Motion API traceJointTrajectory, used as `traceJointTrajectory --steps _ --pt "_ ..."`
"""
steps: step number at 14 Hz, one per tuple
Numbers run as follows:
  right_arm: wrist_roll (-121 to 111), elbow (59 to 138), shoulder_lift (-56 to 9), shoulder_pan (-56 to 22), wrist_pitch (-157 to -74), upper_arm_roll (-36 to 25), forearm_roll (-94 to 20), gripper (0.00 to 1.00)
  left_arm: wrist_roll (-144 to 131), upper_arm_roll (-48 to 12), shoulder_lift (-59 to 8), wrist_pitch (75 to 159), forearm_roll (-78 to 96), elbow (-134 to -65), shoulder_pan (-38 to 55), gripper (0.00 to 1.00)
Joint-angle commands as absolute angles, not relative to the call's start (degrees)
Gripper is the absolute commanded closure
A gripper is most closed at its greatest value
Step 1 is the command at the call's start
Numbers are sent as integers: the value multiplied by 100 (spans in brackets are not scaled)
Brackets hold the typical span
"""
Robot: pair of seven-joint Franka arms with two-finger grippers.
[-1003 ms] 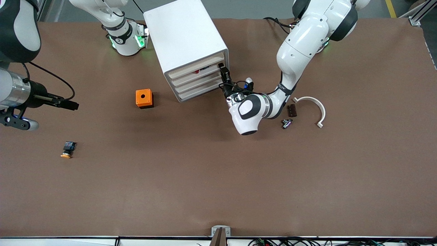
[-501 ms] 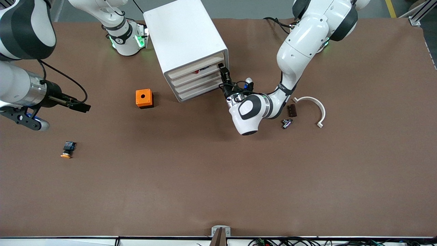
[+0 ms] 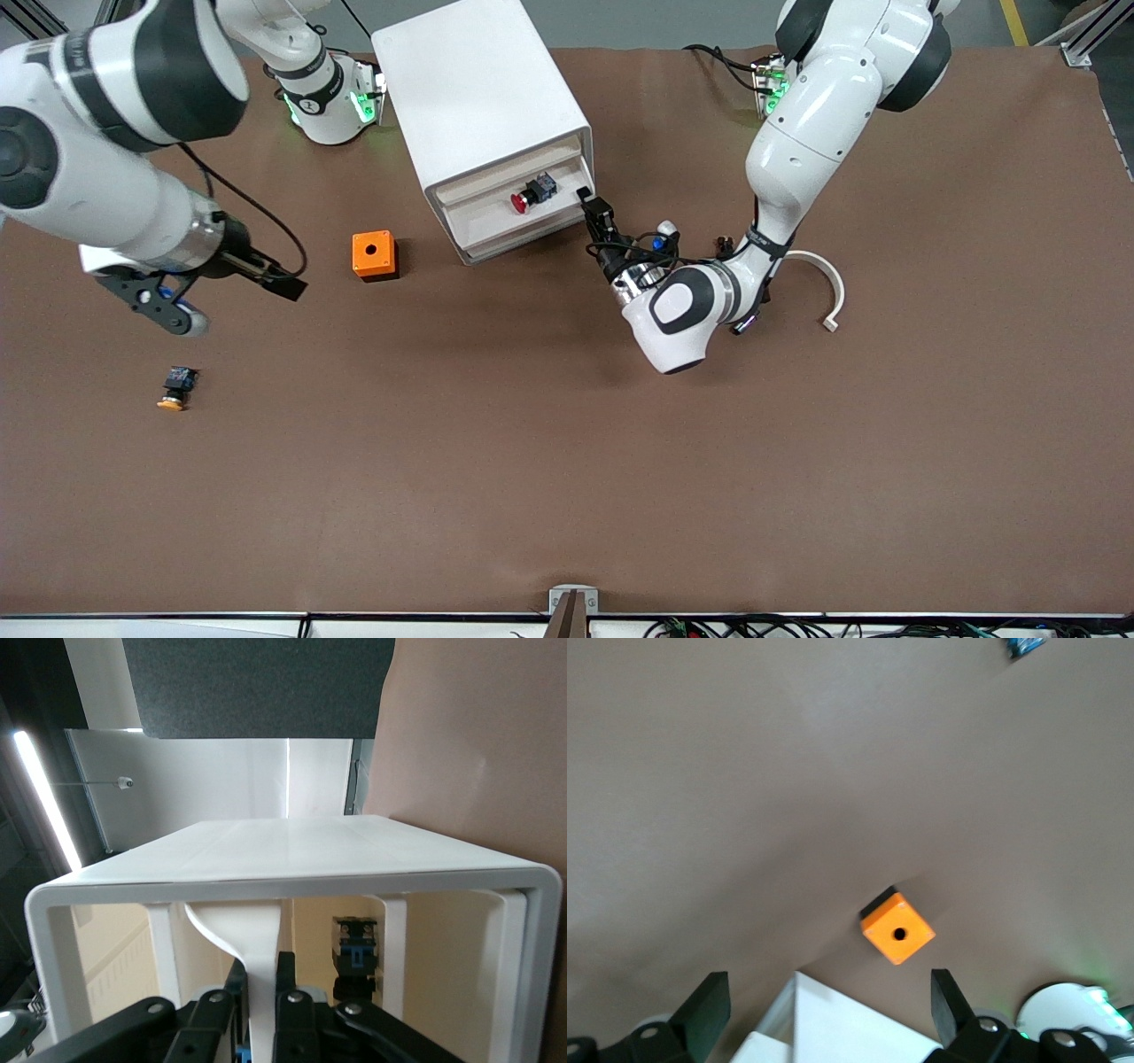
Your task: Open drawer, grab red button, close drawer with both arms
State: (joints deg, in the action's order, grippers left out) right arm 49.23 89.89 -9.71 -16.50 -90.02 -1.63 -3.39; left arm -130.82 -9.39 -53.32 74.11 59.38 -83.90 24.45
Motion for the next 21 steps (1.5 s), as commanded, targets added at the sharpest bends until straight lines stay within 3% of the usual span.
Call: traceJointTrajectory --steps 1,5,11,15,16,17,18,21 --pt "5824 9157 -967 -2212 -9411 -211 -396 0 -13157 -940 -5273 7365 6196 -8192 2321 95" --pt "7423 9526 -1072 -3197 -10342 -211 -396 0 -13157 -914 -5265 7383 6170 -8147 2101 93" --pt "8524 9510 -1889 -4331 -11459 -211 -396 0 -13157 -914 -5273 7444 6161 -7910 1750 92" --pt "9016 9484 -2170 -4850 -11909 -220 -404 0 -13140 -914 -5282 7550 6135 -7910 1705 86" --pt "9200 9475 -2241 -4947 -11979 -220 -396 0 -13131 -914 -5282 7585 6135 -7910 1705 74" --pt "9367 9466 -2267 -5018 -12058 -220 -396 0 -13131 -914 -5282 7602 6135 -7910 1705 33" --pt "9439 9457 -2276 -5053 -12067 -220 -396 0 -13122 -914 -5291 7603 6126 -7910 1705 0" --pt "9448 9466 -2276 -5080 -11988 -220 -396 0 -12693 -905 -5282 7681 6109 -7823 1679 0"
